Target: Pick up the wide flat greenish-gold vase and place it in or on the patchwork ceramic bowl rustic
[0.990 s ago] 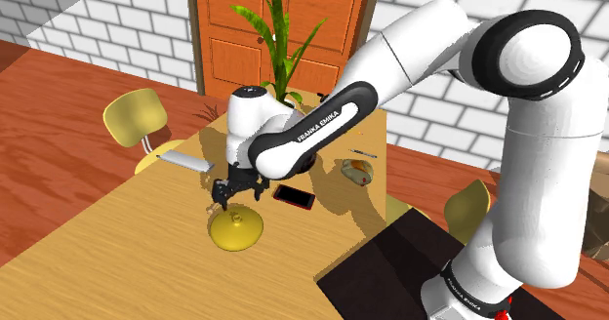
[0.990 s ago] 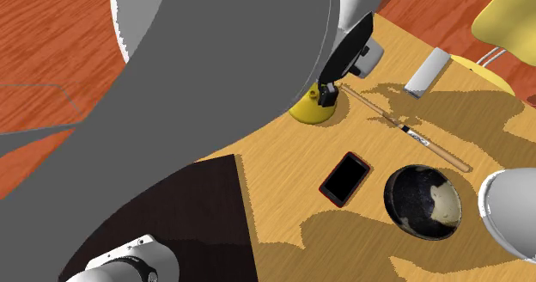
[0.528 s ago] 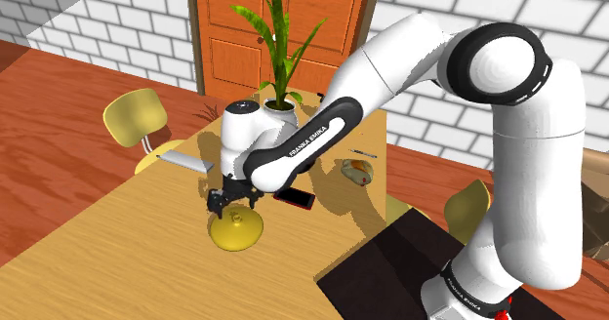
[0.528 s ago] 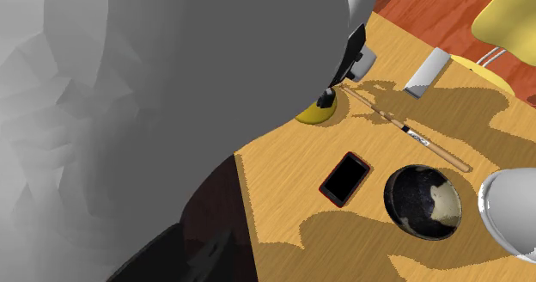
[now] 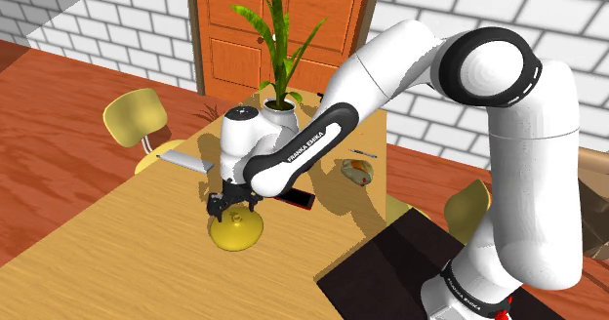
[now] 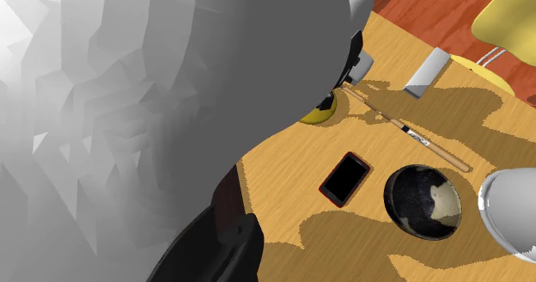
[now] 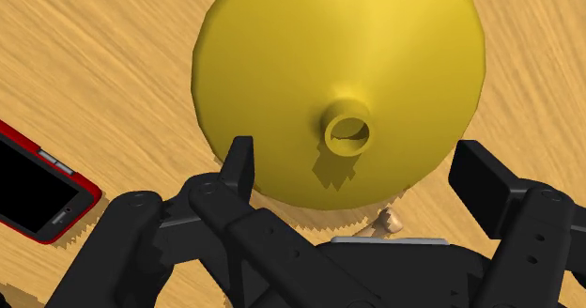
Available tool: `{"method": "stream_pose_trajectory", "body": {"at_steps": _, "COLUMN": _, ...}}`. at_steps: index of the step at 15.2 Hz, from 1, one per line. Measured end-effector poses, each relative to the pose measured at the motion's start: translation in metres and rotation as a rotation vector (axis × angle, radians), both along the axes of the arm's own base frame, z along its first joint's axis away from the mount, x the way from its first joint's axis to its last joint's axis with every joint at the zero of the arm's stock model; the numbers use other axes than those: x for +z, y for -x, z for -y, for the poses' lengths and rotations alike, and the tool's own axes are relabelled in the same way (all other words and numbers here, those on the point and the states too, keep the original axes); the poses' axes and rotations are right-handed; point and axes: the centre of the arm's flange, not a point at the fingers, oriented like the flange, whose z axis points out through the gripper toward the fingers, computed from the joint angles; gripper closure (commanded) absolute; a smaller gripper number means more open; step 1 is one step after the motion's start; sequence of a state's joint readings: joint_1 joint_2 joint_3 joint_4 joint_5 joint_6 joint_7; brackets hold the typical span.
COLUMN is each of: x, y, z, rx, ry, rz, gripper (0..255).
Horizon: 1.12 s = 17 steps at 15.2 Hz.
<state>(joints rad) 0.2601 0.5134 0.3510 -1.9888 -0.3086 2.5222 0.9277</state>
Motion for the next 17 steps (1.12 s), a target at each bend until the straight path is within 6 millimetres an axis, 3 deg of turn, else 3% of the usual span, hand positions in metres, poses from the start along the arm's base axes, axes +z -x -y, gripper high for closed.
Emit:
{"method": "stream_pose_trajectory", "body": {"at_steps": 1, "x": 0.0, "y": 0.0, "z": 0.0, "rx": 0.0, "ry": 0.0, "rz": 0.0, "gripper": 255}}
{"method": "stream_pose_trajectory", "body": {"at_steps": 11, "x": 0.0, "y": 0.0, "z": 0.0, "rx": 0.0, "ry": 0.0, "rz": 0.0, "gripper": 255}}
{"method": "stream_pose_trajectory", "body": {"at_steps": 17, "x": 0.025, "y": -0.001, "z": 0.0, "rx": 0.0, "ry": 0.0, "rz": 0.0, "gripper": 255}}
